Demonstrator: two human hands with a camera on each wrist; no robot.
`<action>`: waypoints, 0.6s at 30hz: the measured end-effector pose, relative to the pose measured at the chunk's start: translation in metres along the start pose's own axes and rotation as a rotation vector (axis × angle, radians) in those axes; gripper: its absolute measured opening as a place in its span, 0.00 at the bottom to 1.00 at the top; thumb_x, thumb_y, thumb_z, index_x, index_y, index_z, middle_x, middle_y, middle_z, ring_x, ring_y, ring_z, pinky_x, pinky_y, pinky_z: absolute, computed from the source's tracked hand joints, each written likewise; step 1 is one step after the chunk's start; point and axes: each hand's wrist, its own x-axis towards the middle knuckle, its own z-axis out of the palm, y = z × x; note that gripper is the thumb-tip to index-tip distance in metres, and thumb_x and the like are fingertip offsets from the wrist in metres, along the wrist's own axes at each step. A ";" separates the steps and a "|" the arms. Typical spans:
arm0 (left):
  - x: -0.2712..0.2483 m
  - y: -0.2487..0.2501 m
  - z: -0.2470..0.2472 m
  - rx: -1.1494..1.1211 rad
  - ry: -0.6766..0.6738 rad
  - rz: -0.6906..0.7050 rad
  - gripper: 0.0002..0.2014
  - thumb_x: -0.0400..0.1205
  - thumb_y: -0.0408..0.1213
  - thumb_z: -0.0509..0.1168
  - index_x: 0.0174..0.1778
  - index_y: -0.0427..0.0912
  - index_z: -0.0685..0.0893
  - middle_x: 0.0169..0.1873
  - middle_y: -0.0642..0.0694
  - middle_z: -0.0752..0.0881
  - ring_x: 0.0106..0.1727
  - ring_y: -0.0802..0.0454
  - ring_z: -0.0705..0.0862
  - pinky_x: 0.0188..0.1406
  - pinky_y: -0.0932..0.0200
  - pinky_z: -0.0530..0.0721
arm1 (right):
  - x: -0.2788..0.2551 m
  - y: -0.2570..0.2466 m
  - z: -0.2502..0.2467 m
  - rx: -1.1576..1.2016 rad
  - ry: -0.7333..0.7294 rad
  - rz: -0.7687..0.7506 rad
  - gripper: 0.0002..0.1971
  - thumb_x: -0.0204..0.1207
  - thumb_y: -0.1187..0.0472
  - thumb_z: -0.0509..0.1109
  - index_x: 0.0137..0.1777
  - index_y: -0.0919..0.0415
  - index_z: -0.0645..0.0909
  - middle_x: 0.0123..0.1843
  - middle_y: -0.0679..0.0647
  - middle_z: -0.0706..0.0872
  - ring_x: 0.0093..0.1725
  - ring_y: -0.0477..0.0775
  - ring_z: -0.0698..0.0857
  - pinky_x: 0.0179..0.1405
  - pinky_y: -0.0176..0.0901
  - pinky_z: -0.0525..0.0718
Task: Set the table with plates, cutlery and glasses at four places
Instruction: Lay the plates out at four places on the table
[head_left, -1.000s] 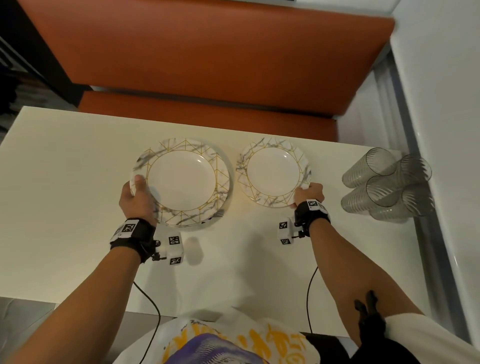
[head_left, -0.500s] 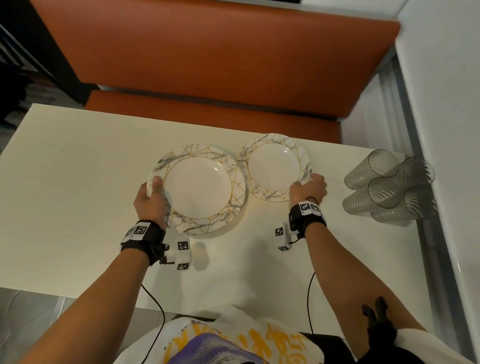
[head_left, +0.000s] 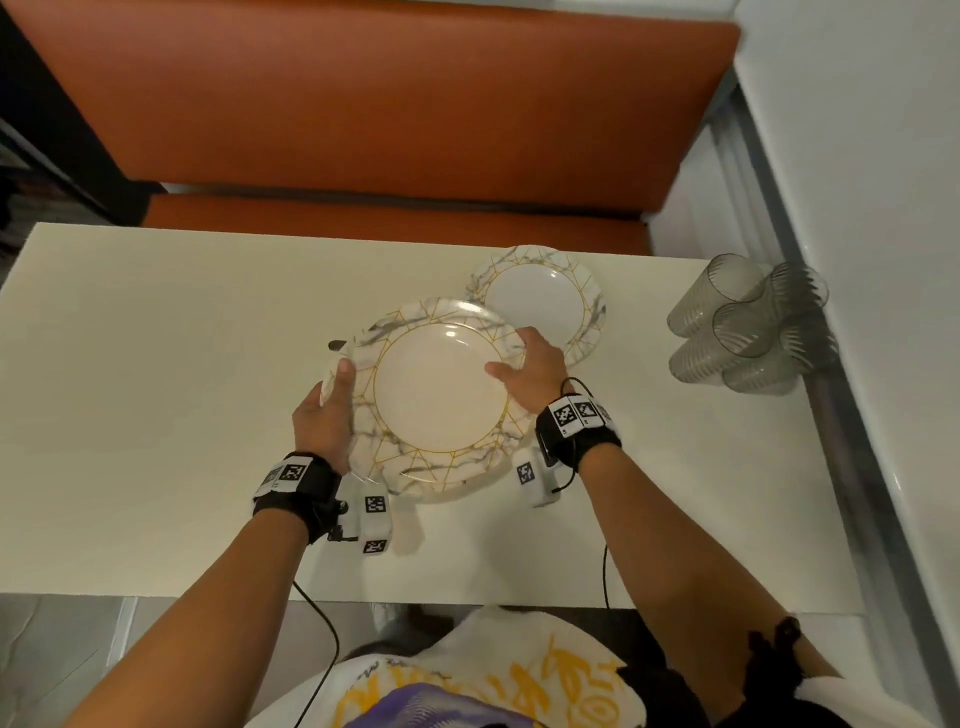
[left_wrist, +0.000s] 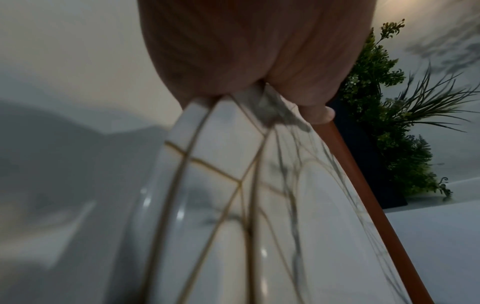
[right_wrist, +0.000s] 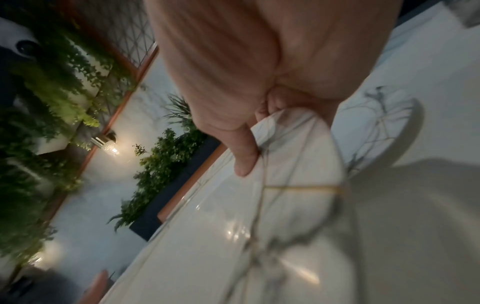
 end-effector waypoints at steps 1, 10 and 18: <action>-0.001 -0.002 -0.001 0.010 0.021 -0.013 0.29 0.79 0.64 0.73 0.67 0.47 0.87 0.57 0.49 0.93 0.58 0.50 0.90 0.58 0.53 0.87 | -0.002 0.006 -0.004 0.030 0.019 0.022 0.36 0.76 0.50 0.78 0.79 0.61 0.70 0.74 0.61 0.81 0.72 0.62 0.80 0.65 0.47 0.79; -0.005 -0.022 -0.057 0.098 0.026 0.050 0.40 0.79 0.65 0.72 0.80 0.39 0.78 0.70 0.45 0.86 0.72 0.45 0.84 0.73 0.48 0.81 | -0.077 0.083 0.001 0.260 0.283 0.306 0.22 0.80 0.55 0.74 0.71 0.60 0.77 0.62 0.55 0.85 0.63 0.61 0.84 0.57 0.45 0.79; 0.001 -0.035 -0.104 0.261 0.016 0.131 0.27 0.83 0.64 0.66 0.54 0.39 0.88 0.52 0.44 0.91 0.55 0.41 0.87 0.58 0.52 0.84 | -0.139 0.133 0.024 0.368 0.472 0.512 0.26 0.81 0.54 0.73 0.76 0.61 0.73 0.71 0.60 0.82 0.69 0.64 0.82 0.65 0.51 0.80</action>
